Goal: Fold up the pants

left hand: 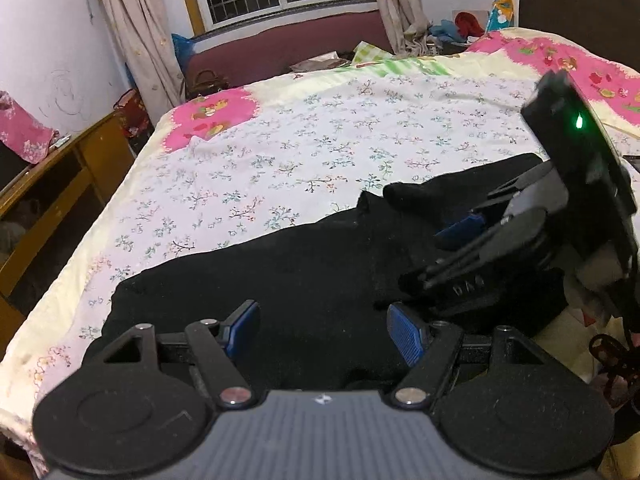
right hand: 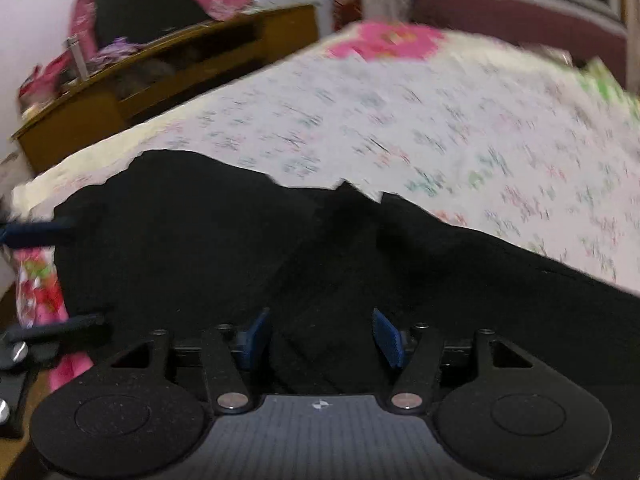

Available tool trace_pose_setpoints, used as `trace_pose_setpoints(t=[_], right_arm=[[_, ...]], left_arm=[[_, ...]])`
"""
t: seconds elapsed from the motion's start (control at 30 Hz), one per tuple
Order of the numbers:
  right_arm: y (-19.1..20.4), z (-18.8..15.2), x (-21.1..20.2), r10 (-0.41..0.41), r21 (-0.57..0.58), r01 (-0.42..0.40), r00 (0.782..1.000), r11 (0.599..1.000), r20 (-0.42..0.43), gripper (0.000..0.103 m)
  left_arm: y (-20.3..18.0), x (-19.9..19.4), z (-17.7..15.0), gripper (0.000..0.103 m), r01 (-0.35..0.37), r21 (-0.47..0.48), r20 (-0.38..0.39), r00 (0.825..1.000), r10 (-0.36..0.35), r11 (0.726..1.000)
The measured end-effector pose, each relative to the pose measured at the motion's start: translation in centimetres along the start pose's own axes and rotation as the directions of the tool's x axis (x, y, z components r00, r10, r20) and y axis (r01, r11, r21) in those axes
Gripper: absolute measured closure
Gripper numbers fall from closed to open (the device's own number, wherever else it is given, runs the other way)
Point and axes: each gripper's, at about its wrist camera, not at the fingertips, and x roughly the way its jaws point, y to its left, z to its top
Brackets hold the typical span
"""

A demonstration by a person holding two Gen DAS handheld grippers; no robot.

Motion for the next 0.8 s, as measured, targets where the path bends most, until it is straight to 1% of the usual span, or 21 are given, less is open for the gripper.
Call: trace_pose_setpoints(t=[0.03,0.07,0.17,0.2,0.23,0.27,0.3,0.33,0.37,0.4,0.43,0.53,0.63,0.7,0.77,0.8], right_arm=[[-0.2,-0.1,0.2,-0.006,-0.001,0.006,1.0,1.0,-0.013,0.054],[-0.7,-0.1,0.3,0.001,0.025,0.0,1.0,1.0,-0.018,0.057],[-2.2,0.1,-0.2,0.042,0.093,-0.04,0.999,0.995,-0.023,0.064],[-2.6,0.1,-0.3,0.067,0.12,-0.064,0.998,0.991,-0.021,0.068],[-3.2,0.1,-0.4,0.109,0.155,-0.105,0.994,0.982,-0.019,0.071],[-3.5,-0.1,-0.3,0.13,0.174,-0.123,0.991,0.977,-0.025,0.073],[-3.7,-0.4,-0.5,0.124,0.171,-0.117,0.992,0.978,-0.033,0.078],[-3.7,-0.5,-0.5,0.114,0.154,-0.106,0.993,0.982,-0.04,0.085],[-3.7,-0.6,-0.5,0.103,0.145,-0.095,0.993,0.985,-0.05,0.089],[-3.8,-0.6,-0.4,0.093,0.145,-0.083,0.994,0.986,-0.063,0.096],[-3.8,-0.6,-0.4,0.092,0.151,-0.081,0.993,0.985,-0.071,0.098],[-3.5,-0.4,-1.0,0.125,0.163,-0.111,0.989,0.98,-0.075,0.1],[-4.2,-0.1,-1.8,0.237,0.267,-0.213,0.97,0.94,-0.059,0.101],[-4.1,0.4,-2.3,0.286,0.307,-0.262,0.958,0.915,-0.033,0.101],[-3.2,0.9,-2.8,0.312,0.295,-0.293,0.95,0.909,-0.018,0.101],[-2.5,1.1,-3.0,0.334,0.277,-0.316,0.942,0.907,-0.019,0.101]], left_arm=[[0.2,0.0,0.0,0.024,0.001,-0.007,0.003,1.0,-0.001,1.0],[0.3,0.1,-0.1,0.024,0.002,-0.014,0.005,1.0,-0.002,1.0],[0.4,0.1,-0.3,0.024,0.008,-0.018,0.011,1.0,-0.007,1.0],[0.4,0.1,-0.3,0.024,0.01,-0.016,0.013,1.0,-0.01,1.0],[0.3,0.1,-0.3,0.024,0.011,-0.013,0.015,1.0,-0.011,1.0],[0.2,0.2,-0.4,0.024,0.012,-0.01,0.018,1.0,-0.012,1.0],[0.2,0.2,-0.3,0.024,0.013,-0.006,0.022,1.0,-0.013,1.0],[0.2,0.2,-0.3,0.024,0.015,-0.005,0.024,1.0,-0.015,1.0],[0.1,0.2,-0.3,0.024,0.018,-0.006,0.025,1.0,-0.018,1.0],[0.1,0.3,-0.3,0.024,0.021,-0.008,0.025,0.999,-0.021,1.0],[0.1,0.4,-0.3,0.024,0.021,-0.009,0.025,0.999,-0.021,1.0],[0.1,0.5,-0.3,0.024,0.022,-0.012,0.023,0.999,-0.021,1.0],[0.1,0.6,-0.4,0.024,0.022,-0.013,0.025,0.999,-0.021,1.0],[0.1,0.7,-0.3,0.024,0.023,-0.014,0.023,0.999,-0.022,1.0],[0.0,0.7,-0.3,0.024,0.018,-0.009,0.019,1.0,-0.018,1.0],[0.0,0.8,-0.3,0.024,0.017,-0.008,0.017,1.0,-0.017,1.0]])
